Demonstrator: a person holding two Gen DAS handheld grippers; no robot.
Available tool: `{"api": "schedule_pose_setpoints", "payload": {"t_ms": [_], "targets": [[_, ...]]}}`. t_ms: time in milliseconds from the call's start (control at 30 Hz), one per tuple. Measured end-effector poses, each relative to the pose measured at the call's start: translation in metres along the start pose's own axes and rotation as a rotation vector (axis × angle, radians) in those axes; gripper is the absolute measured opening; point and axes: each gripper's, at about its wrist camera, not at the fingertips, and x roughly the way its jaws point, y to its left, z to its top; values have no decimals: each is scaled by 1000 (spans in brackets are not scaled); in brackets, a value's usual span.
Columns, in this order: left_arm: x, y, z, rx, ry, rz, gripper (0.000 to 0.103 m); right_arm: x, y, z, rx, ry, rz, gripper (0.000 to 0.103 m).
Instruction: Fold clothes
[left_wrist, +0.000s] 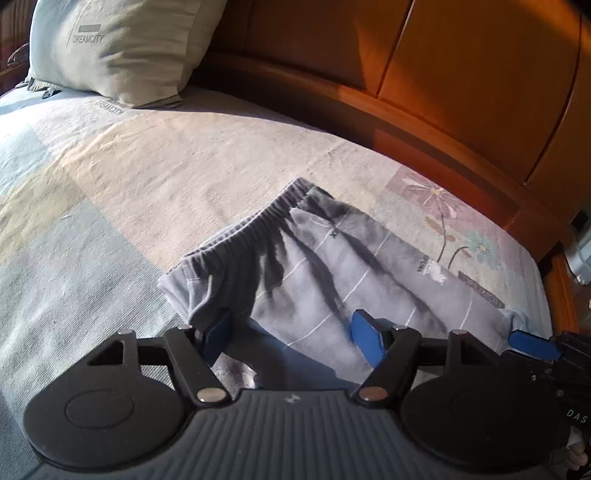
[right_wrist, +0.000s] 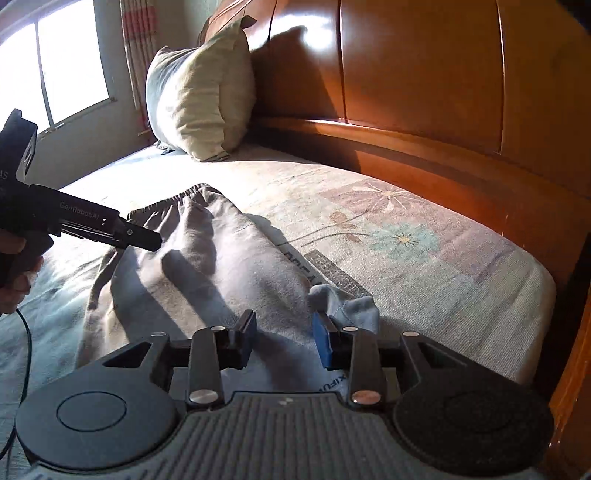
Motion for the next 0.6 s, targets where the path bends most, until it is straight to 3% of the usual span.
{"api": "schedule_pose_setpoints", "payload": {"t_ms": [67,133,200,233,333,433,500,600], "targets": [[-10,5,-5,-1,-8,4,72,-5,-10,0,28,7,14,33],[-19,2,-1,6,-19,-10,71,-16,-10,6,27,-6,-6,40],[-26,-6,7,29,-41,-31,71,-24,-5,14,-13,-53,-8,57],[-25,-12,13,55,-50,-47,72,-24,-1,18,-38,-67,0,59],[-13,-42,34,169,-75,-84,74,-3,7,25,-92,-25,8,60],[15,-62,47,255,-74,-56,75,17,5,19,-88,46,-23,61],[41,-59,52,245,-39,15,75,18,3,15,-75,51,-19,64],[51,-51,53,179,-17,13,76,14,-1,13,-58,48,-7,65]]}}
